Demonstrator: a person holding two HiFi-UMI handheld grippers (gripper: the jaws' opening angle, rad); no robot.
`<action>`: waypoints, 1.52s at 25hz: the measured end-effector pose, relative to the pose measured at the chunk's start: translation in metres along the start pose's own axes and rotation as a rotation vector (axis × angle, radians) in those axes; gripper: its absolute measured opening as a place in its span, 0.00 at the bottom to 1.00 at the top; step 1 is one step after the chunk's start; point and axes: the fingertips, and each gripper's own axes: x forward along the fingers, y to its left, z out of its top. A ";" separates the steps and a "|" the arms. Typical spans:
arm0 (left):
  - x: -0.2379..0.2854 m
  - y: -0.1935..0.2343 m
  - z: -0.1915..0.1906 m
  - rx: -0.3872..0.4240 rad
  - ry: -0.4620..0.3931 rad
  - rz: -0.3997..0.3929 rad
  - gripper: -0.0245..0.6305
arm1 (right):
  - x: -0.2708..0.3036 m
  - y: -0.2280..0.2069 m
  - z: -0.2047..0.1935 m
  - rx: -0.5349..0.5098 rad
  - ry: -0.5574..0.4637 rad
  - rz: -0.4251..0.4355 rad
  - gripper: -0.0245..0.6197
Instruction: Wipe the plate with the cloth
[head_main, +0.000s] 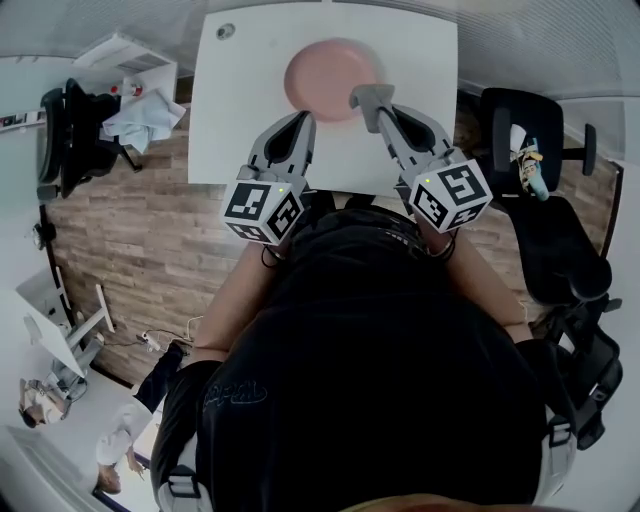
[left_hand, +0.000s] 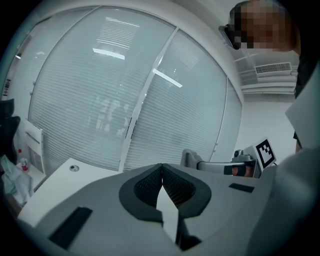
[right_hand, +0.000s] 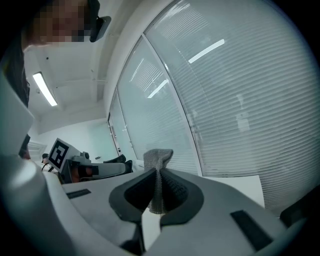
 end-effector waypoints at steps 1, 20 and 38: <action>0.002 0.003 0.003 0.007 -0.004 0.001 0.06 | 0.001 -0.001 0.001 0.001 -0.002 -0.010 0.09; 0.004 0.094 0.016 0.063 0.101 -0.125 0.07 | 0.072 0.029 0.012 0.034 -0.036 -0.186 0.09; 0.035 0.171 -0.043 -0.033 0.301 -0.162 0.22 | 0.103 0.037 -0.024 0.059 0.029 -0.303 0.09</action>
